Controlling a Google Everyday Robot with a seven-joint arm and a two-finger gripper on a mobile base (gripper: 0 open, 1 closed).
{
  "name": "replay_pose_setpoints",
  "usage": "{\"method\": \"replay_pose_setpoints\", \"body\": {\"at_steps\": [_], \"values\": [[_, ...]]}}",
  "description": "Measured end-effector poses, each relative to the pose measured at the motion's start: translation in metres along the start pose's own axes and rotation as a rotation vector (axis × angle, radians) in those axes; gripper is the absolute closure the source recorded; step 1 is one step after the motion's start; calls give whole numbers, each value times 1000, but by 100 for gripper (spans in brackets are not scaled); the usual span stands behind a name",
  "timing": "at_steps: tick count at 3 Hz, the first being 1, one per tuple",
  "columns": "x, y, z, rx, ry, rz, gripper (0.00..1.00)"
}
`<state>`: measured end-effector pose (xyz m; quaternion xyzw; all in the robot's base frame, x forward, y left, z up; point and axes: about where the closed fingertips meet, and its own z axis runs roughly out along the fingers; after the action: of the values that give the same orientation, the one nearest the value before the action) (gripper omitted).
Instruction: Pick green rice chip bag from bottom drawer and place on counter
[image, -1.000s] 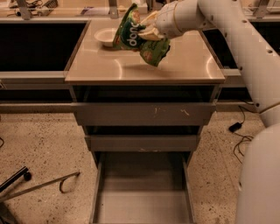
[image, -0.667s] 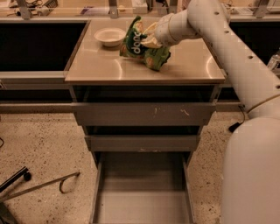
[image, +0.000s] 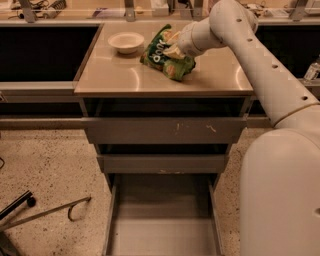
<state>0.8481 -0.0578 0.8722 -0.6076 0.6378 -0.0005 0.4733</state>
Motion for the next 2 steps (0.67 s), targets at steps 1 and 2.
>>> {"method": "replay_pose_setpoints", "body": {"at_steps": [1,2], "values": [[0,0,0,0,0,0,58],[0,0,0,0,0,0,34]]}}
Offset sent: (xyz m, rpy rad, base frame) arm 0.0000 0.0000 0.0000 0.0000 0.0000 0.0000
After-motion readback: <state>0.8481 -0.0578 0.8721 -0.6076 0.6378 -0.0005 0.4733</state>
